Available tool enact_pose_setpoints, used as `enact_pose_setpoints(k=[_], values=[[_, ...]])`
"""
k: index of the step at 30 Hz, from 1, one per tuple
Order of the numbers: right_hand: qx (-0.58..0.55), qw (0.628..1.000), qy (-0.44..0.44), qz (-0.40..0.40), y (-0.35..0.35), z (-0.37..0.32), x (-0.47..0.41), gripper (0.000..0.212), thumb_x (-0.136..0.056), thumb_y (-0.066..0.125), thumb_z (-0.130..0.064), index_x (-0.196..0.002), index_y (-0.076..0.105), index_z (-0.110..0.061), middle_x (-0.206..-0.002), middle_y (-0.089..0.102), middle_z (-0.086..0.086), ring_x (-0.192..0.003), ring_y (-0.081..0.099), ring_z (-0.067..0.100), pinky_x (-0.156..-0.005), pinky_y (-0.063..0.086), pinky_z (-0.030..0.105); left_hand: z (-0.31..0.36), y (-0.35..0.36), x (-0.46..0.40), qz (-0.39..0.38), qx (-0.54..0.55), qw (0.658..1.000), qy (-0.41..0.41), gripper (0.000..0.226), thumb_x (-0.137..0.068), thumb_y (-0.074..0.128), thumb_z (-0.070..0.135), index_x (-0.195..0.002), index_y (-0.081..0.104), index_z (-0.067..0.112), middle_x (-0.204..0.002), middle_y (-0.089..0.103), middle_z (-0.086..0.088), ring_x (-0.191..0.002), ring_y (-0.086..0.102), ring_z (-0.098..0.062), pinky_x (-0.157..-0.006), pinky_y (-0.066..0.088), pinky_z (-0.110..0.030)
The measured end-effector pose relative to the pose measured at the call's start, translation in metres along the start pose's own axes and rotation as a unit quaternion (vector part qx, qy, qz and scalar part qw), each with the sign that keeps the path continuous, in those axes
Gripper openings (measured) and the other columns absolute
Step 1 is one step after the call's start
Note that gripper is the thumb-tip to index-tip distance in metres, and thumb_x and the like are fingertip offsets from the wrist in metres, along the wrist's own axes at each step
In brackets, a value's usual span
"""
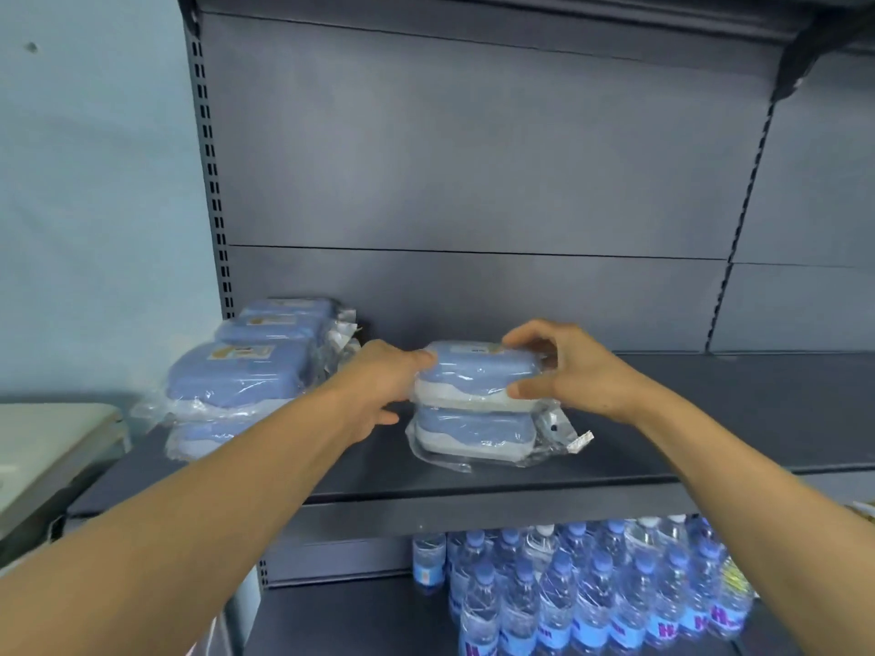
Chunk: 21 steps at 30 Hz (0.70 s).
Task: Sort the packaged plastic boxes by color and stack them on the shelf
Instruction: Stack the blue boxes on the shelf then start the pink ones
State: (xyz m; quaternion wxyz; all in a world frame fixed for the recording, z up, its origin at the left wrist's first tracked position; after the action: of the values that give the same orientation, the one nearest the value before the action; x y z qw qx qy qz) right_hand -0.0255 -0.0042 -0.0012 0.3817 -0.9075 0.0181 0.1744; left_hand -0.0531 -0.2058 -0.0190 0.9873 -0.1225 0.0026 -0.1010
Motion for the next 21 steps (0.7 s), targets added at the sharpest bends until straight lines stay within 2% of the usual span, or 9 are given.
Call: enact_pose_setpoints(k=[3,5,7,8,10,12,14,18,21], values=[[0.038,0.999,-0.018,0.012,0.007,0.0,0.001,0.042,-0.07,0.082,-0.018,-0.106,0.062,-0.03,-0.113,0.055,-0.012,-0.108,0.056,0.011,-0.093,0.046,0.024,-0.009,0.004,0.002,-0.005,-0.049,0.999,0.02,0.014,-0.095,0.054,0.026,-0.082,0.051,0.021,-0.091,0.058,0.005,-0.098,0.055,-0.019,-0.082,0.043,-0.035],[0.101,0.994,-0.031,0.025,0.009,-0.003,0.007,0.047,-0.074,0.079,-0.023,-0.116,0.059,-0.03,-0.126,0.044,-0.012,-0.124,0.043,0.01,-0.095,0.036,0.017,-0.017,0.007,0.002,-0.007,-0.068,0.997,0.026,0.008,-0.095,0.054,0.028,-0.095,0.05,0.022,-0.102,0.059,0.004,-0.101,0.057,-0.019,-0.076,0.046,-0.033],[0.155,0.986,-0.015,0.051,0.009,-0.005,0.018,0.064,-0.077,0.076,-0.033,-0.134,0.047,-0.03,-0.142,0.025,-0.003,-0.138,0.02,0.013,-0.105,0.027,0.021,-0.024,0.009,-0.001,0.001,-0.101,0.994,0.036,0.023,-0.094,0.054,0.031,-0.112,0.046,0.021,-0.113,0.058,0.002,-0.104,0.057,-0.019,-0.073,0.046,-0.031],[0.177,0.982,0.004,0.071,0.009,-0.003,0.025,0.074,-0.077,0.075,-0.038,-0.14,0.038,-0.031,-0.145,0.017,-0.001,-0.14,0.015,0.016,-0.108,0.026,0.027,-0.025,0.008,-0.002,0.011,-0.121,0.991,0.046,0.028,-0.093,0.054,0.032,-0.117,0.044,0.02,-0.115,0.057,0.001,-0.103,0.057,-0.019,-0.076,0.047,-0.032],[0.198,0.974,0.042,0.099,0.015,0.005,0.036,0.085,-0.077,0.072,-0.045,-0.146,0.023,-0.034,-0.143,0.02,0.002,-0.134,0.028,0.024,-0.105,0.035,0.034,-0.026,0.008,-0.002,0.031,-0.174,0.981,0.086,0.035,-0.093,0.055,0.032,-0.122,0.041,0.02,-0.116,0.056,0.0,-0.104,0.055,-0.019,-0.087,0.046,-0.034],[0.177,0.979,0.059,0.08,0.025,0.016,0.037,0.08,-0.082,0.065,-0.048,-0.145,0.018,-0.039,-0.135,0.038,0.006,-0.119,0.047,0.029,-0.097,0.044,0.04,-0.025,0.01,-0.001,0.038,-0.23,0.964,0.124,0.039,-0.092,0.056,0.028,-0.126,0.039,0.018,-0.116,0.055,-0.001,-0.101,0.055,-0.019,-0.086,0.044,-0.032],[0.125,0.989,0.053,0.061,0.031,0.024,0.03,0.072,-0.087,0.061,-0.044,-0.145,0.018,-0.039,-0.126,0.055,0.003,-0.106,0.057,0.025,-0.09,0.048,0.037,-0.022,0.014,-0.001,0.036,-0.285,0.948,0.138,0.041,-0.092,0.054,0.024,-0.128,0.037,0.015,-0.11,0.057,-0.003,-0.093,0.056,-0.02,-0.081,0.046,-0.032],[0.074,0.995,0.035,0.054,0.035,0.026,0.003,0.064,-0.092,0.059,-0.032,-0.145,0.024,-0.033,-0.122,0.059,-0.005,-0.093,0.058,0.016,-0.078,0.046,0.025,-0.013,0.009,-0.017,0.036,-0.365,0.923,0.114,0.041,-0.093,0.05,0.021,-0.13,0.038,0.007,-0.119,0.058,-0.01,-0.101,0.058,-0.027,-0.079,0.046,-0.031],[0.074,0.995,0.04,0.048,0.047,0.033,-0.027,0.068,-0.091,0.059,-0.032,-0.147,0.02,-0.031,-0.13,0.054,0.002,-0.102,0.055,0.02,-0.083,0.043,0.026,-0.008,0.001,-0.04,0.024,-0.393,0.918,0.053,0.039,-0.089,0.05,0.013,-0.125,0.04,0.002,-0.108,0.06,-0.013,-0.082,0.058,-0.024,-0.064,0.047,-0.028]])
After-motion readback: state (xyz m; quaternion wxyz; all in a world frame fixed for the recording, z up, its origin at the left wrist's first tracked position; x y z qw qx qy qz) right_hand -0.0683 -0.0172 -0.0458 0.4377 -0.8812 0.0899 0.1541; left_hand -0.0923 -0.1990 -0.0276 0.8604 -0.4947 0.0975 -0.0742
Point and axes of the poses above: each hand's wrist, its own x-axis away from the middle knuckle, its own y-axis out of the palm, z = x × y, the point moved 5 cm from there along -x, towards the middle knuckle
